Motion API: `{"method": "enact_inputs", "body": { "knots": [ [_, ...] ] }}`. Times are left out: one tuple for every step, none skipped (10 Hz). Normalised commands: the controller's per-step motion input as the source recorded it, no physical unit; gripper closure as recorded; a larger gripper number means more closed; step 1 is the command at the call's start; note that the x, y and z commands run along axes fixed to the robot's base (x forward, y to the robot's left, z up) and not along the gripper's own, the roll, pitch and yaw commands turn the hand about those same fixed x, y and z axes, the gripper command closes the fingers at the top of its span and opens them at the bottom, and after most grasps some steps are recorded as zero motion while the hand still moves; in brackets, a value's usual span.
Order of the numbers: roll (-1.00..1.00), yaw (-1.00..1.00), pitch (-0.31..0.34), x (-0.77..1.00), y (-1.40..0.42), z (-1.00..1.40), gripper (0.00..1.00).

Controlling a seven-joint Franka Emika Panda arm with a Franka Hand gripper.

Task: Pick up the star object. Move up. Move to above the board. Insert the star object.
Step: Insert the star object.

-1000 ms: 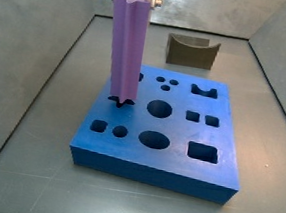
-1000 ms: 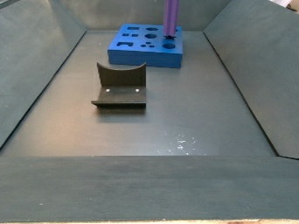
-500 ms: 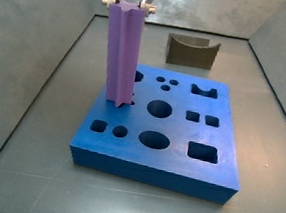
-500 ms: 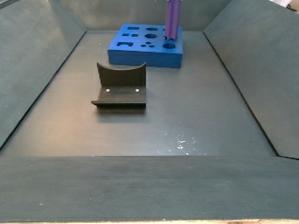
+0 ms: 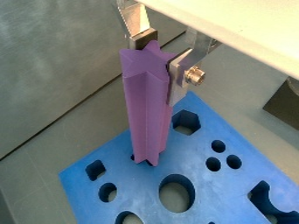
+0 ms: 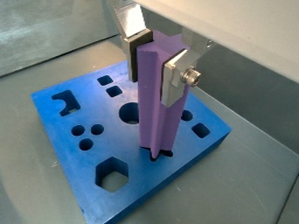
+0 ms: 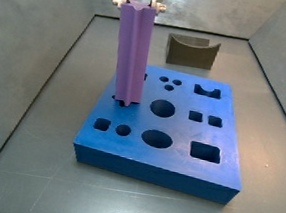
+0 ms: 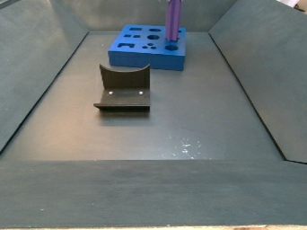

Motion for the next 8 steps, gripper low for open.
{"method": "enact_inputs", "body": {
  "knots": [
    [0.03, -0.51, 0.004, 0.2, 0.0, -0.13, 1.0],
    [0.01, -0.35, 0.029, 0.07, 0.0, -0.05, 1.0],
    [0.0, -0.07, 0.0, 0.1, 0.0, -0.07, 1.0],
    [0.05, -0.37, 0.043, 0.32, 0.02, -0.21, 1.0],
    [0.0, -0.19, 0.037, 0.17, 0.0, 0.0, 1.0],
    [0.0, 0.0, 0.0, 0.0, 0.0, -0.03, 1.0],
    [0.02, -0.05, 0.0, -0.02, 0.0, -0.2, 1.0],
    [0.15, -0.25, 0.0, -0.02, -0.03, -0.35, 1.0]
  ]
}}
